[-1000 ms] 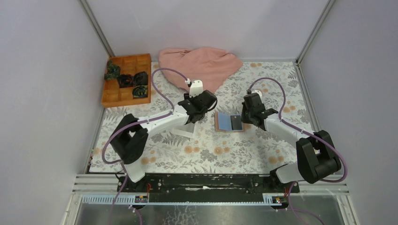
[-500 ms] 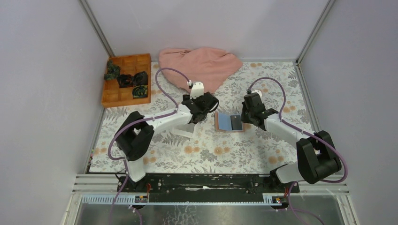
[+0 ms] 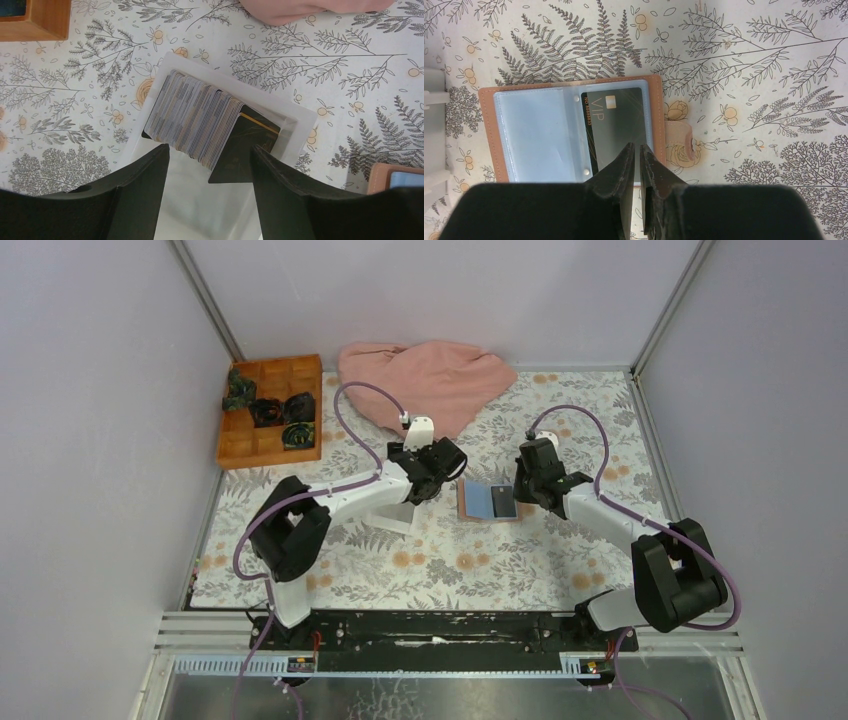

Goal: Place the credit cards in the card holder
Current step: Pick up the credit card from the storage box.

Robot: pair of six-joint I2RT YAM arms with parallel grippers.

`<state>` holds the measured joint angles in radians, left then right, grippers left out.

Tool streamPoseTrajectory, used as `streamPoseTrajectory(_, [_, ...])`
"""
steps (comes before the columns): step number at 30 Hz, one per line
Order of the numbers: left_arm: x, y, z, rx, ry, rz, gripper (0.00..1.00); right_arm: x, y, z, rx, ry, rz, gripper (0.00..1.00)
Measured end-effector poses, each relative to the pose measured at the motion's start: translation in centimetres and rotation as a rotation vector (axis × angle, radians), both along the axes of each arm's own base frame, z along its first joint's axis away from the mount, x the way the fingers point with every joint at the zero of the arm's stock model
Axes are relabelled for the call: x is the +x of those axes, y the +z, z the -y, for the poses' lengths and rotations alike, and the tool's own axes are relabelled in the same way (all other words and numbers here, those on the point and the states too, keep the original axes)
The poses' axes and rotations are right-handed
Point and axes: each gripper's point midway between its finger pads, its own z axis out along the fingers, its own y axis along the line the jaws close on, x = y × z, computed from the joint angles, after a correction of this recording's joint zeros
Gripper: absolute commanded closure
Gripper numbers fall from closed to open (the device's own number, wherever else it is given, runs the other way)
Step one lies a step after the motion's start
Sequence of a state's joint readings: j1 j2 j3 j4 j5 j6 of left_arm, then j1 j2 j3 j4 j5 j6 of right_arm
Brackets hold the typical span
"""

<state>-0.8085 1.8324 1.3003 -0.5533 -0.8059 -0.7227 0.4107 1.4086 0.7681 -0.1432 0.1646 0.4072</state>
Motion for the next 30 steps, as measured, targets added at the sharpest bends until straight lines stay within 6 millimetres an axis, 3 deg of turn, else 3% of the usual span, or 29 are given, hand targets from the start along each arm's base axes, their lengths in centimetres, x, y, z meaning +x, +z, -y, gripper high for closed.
streamPoseTrajectory(16, [-0.4,-1.1,-0.9,0.068,0.003,-0.047,0.30,0.0,-0.1,0.0,0.005,0.000,0.012,0.84])
streamPoseTrajectory(30, [0.0,-1.1,-1.3,0.073,0.008,-0.052,0.34,0.1,0.1,0.0,0.006,-0.001,0.018,0.84])
